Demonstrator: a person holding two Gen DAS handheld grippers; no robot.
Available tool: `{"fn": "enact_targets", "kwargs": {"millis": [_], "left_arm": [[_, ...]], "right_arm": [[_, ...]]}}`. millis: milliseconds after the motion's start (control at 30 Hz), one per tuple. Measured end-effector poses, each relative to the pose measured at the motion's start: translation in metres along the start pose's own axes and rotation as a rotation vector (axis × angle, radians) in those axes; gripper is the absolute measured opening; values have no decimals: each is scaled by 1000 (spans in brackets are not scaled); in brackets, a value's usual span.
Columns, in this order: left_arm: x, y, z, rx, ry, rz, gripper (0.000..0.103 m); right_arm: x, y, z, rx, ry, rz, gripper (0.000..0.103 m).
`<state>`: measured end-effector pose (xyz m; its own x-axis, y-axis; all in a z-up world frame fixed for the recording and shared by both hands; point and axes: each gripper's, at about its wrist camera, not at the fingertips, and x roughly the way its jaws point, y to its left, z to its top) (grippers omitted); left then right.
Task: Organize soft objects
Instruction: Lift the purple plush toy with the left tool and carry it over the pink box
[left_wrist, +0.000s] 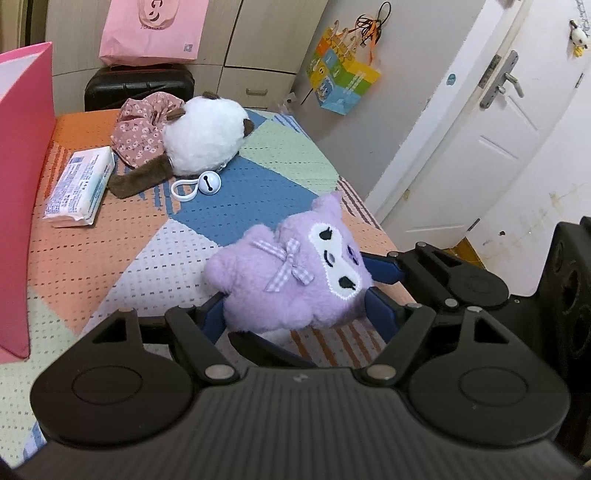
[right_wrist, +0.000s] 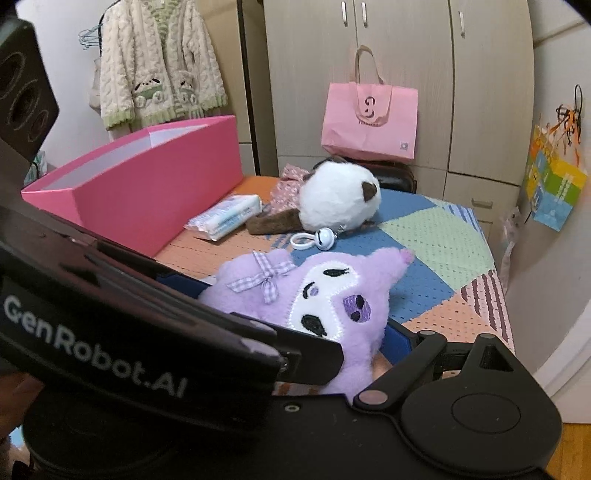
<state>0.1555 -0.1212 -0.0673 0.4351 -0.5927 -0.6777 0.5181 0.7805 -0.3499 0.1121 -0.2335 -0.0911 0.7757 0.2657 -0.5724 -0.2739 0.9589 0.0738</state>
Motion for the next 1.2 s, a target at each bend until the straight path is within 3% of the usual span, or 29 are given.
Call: {"fn": "enact_targets", "kwargs": {"millis": [733, 1000, 1200], "left_arm": [[-72, 4, -37, -15, -53, -4, 72], [-120, 12, -54, -29, -93, 38, 71], [-165, 27, -62, -73, -122, 87, 71]], "right_arm": [[-48, 57, -5, -30, -72, 49, 95], [-63, 92, -1, -74, -97, 123, 95], [-66, 117, 12, -66, -96, 254, 95]]}}
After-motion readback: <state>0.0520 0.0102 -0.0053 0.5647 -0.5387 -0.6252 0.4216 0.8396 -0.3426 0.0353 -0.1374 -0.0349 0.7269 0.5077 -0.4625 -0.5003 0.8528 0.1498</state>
